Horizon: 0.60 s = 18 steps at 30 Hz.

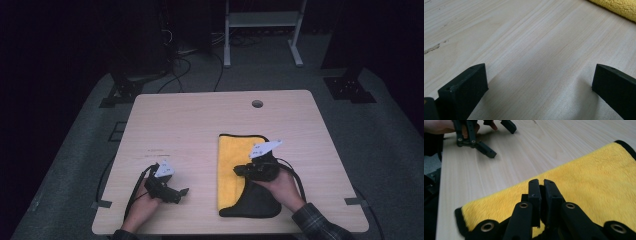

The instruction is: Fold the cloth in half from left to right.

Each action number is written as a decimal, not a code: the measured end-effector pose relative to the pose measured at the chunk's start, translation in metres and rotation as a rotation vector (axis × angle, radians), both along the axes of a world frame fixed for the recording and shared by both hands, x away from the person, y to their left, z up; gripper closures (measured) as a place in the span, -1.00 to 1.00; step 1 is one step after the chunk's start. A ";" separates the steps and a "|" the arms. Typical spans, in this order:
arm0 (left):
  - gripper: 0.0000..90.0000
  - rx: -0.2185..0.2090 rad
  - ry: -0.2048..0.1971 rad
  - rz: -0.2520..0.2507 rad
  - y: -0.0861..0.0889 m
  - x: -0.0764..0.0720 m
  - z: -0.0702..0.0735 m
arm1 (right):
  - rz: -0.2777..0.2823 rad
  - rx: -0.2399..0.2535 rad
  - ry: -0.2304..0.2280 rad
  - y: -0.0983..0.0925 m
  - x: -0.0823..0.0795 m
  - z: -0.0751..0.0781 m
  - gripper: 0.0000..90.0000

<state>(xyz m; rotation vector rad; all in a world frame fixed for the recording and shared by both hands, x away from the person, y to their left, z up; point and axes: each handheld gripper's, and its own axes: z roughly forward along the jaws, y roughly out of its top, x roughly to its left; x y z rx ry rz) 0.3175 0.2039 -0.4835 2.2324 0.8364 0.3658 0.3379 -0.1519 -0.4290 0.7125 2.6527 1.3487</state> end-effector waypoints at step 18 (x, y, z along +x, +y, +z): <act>-1.00 -0.003 -0.003 0.001 0.000 0.000 0.000 | -0.041 -0.037 0.051 -0.071 -0.055 -0.013 0.86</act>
